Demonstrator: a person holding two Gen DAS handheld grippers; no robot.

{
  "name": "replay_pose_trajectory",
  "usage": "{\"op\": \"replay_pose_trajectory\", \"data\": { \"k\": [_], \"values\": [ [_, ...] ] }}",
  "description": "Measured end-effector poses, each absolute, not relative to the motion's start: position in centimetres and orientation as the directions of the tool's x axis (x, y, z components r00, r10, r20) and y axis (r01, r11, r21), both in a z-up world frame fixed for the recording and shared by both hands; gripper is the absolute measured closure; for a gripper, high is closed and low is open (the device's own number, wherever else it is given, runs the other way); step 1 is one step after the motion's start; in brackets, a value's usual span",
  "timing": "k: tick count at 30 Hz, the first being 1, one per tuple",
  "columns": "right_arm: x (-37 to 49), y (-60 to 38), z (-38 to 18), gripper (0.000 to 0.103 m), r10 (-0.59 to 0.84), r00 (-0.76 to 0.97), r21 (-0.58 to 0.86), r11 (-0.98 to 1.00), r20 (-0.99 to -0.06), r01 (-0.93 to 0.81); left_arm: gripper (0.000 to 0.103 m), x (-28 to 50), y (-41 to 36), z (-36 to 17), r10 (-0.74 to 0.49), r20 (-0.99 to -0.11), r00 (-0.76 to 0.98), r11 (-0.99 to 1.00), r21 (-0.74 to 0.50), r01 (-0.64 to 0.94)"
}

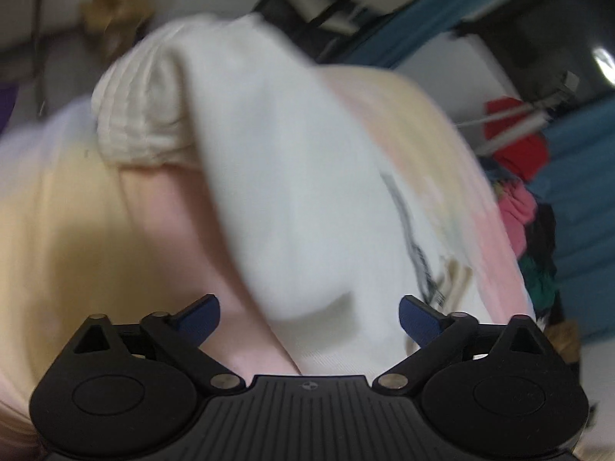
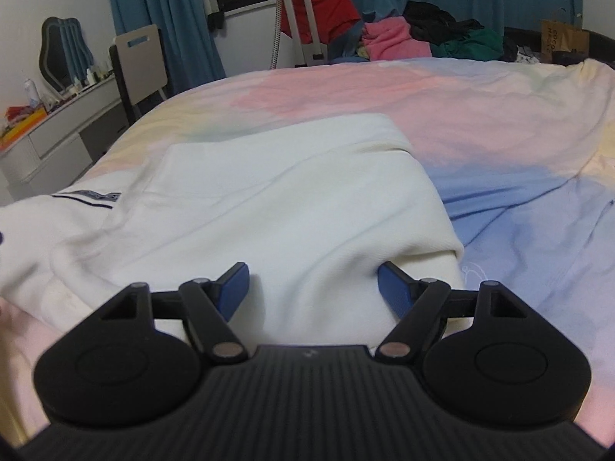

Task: Fold clothes
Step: 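Grasp the folded pants edge with the left gripper and lift, then grasp the ribbed cuffs with the right gripper while the left gripper holds the pants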

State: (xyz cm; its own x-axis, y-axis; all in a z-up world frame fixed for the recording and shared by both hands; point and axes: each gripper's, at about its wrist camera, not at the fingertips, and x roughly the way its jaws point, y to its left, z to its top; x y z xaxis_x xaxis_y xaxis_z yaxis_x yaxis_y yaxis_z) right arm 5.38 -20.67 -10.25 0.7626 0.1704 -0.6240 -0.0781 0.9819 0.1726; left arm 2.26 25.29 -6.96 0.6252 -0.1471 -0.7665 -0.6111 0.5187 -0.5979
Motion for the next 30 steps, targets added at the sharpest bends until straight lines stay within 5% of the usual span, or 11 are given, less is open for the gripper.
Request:
{"op": "replay_pose_trajectory", "data": {
  "k": [3, 9, 15, 18, 21, 24, 30],
  "values": [
    [5.4, -20.4, -10.2, 0.027, 0.165, 0.767, 0.161, 0.984, -0.62, -0.081, 0.013, 3.6, 28.9, -8.2, -0.209, -0.716, 0.667, 0.365, -0.689, -0.626],
    [5.4, -20.2, -10.2, 0.026, 0.154, 0.776, 0.148, 0.986, -0.611, -0.079, 0.018, 4.9, 34.8, -8.1, -0.092, -0.625, 0.775, 0.313, -0.757, -0.574],
    [3.9, -18.7, -8.3, 0.027, 0.223, 0.849, 0.145, 0.974, -0.48, -0.174, 0.037, 6.3, 36.4, -9.4, -0.069, -0.627, 0.776, 0.343, -0.745, -0.572],
    [3.2, -16.9, -7.9, 0.028, 0.323, 0.835, 0.137, 0.946, -0.445, -0.293, 0.054, 7.0, 35.4, -8.8, -0.022, -0.64, 0.768, 0.453, -0.691, -0.564],
    [4.1, -14.4, -10.2, 0.029, 0.36, 0.731, 0.104, 0.922, -0.579, -0.372, 0.071, 7.3, 34.3, -8.0, 0.036, -0.638, 0.769, 0.555, -0.628, -0.546],
    [4.2, -13.6, -11.1, 0.028, 0.36, 0.71, 0.07, 0.912, -0.606, -0.403, 0.081, 7.8, 31.9, -5.8, 0.114, -0.614, 0.781, 0.674, -0.53, -0.515],
    [4.7, -15.5, -10.8, 0.029, 0.408, 0.688, 0.173, 0.906, -0.6, -0.386, 0.084, 8.4, 22.6, 0.4, 0.278, -0.42, 0.864, 0.874, -0.264, -0.409]
  ]
}}
